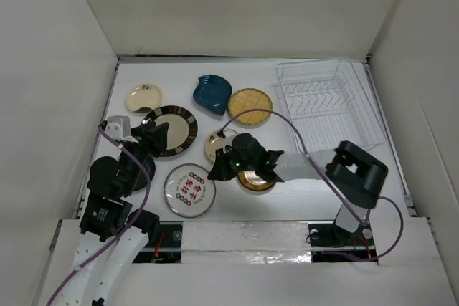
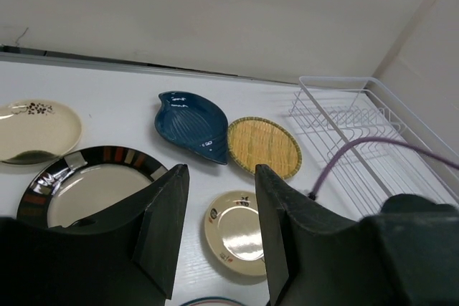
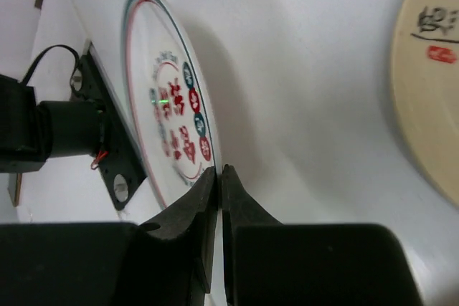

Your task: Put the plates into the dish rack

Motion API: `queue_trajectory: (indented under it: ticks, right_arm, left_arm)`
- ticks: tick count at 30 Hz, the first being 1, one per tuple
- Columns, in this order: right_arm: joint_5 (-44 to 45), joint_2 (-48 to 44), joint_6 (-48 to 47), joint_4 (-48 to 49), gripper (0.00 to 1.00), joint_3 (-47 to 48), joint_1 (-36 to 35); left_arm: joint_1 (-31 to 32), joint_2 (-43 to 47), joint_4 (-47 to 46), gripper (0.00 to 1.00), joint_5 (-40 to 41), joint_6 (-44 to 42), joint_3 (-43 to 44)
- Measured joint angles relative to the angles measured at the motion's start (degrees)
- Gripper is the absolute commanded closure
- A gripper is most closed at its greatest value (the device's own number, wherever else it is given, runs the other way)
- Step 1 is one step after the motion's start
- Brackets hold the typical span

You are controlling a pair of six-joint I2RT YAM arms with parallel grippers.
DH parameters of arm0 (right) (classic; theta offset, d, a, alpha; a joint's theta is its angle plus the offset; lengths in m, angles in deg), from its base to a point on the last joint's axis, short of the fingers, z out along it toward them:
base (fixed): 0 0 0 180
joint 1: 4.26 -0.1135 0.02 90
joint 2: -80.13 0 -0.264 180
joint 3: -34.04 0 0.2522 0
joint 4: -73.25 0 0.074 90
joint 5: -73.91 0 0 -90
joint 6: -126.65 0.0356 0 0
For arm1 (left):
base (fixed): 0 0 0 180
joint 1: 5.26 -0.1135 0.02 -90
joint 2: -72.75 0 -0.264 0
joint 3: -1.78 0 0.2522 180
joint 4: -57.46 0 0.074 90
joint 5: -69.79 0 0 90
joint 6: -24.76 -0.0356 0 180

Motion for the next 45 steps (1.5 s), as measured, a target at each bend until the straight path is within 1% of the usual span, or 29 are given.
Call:
queue_trajectory:
  ticks: [4, 6, 8, 10, 13, 15, 18, 20, 23, 26, 30, 35, 39, 42, 45]
  right_arm:
    - [7.0, -15.3, -4.7, -9.6, 1.00, -1.0, 1.3]
    - [10.8, -23.9, -6.7, -12.9, 1.00, -0.7, 4.4]
    - [15.8, -30.9, -9.2, -16.0, 1.00, 1.2, 9.6]
    - [20.9, -35.4, -11.9, -17.9, 1.00, 4.0, 17.0]
    - [29.2, -38.8, -15.8, -18.1, 1.00, 7.1, 28.2]
    - [36.0, -39.6, -19.2, -18.1, 1.00, 8.5, 33.7]
    - [43.1, -39.5, -23.5, -17.9, 1.00, 9.6, 39.6]
    - [45.6, -39.3, -25.4, -16.9, 1.00, 9.6, 43.3]
    - [47.1, -38.5, -28.1, -13.6, 1.00, 9.6, 49.5]
    - [48.1, -35.8, -31.8, -9.9, 1.00, 10.3, 54.6]
    - [47.5, -30.1, -37.7, -8.3, 1.00, 12.2, 61.3]
    - [41.0, -23.9, -41.2, -10.4, 1.00, 14.3, 69.7]
    - [37.5, -19.7, -43.9, -13.7, 1.00, 17.7, 72.4]
    - [35.0, -17.0, -45.6, -15.6, 1.00, 20.5, 72.2]
    - [33.7, -16.4, -47.1, -16.2, 1.00, 20.9, 71.2]
  left_arm:
    - [0.0, 1.1, 0.0, 0.61, 0.1, 0.0, 0.0]
    - [0.0, 1.6, 0.0, 0.61, 0.2, 0.0, 0.0]
    - [0.0, 2.4, 0.1, 0.61, 0.1, 0.0, 0.0]
    - [0.0, 3.5, 0.1, 0.61, -0.2, 0.0, 0.0]
    - [0.0, 5.7, 0.2, 0.61, -0.4, 0.0, 0.0]
    - [0.0, 7.3, 0.1, 0.60, -0.5, 0.0, 0.0]
    - [0.4, 9.5, 0.1, 0.60, -0.3, 0.0, 0.0]
    - [1.2, 10.6, 0.2, 0.59, -0.2, 0.0, 0.0]
    - [2.0, 11.7, 0.2, 0.59, -0.4, 0.0, 0.0]
    - [2.0, 13.0, 0.3, 0.58, -0.5, 0.0, 0.0]
    - [2.0, 15.5, 0.4, 0.57, -0.3, 0.0, 0.0]
    - [2.5, 17.2, 0.3, 0.54, 0.0, 0.0, 0.0]
    - [3.3, 17.2, 0.2, 0.53, 0.0, 0.0, 0.0]
    - [3.5, 17.2, 0.2, 0.53, 0.0, 0.0, 0.0]
    - [3.5, 17.2, 0.2, 0.53, 0.0, 0.0, -0.2]
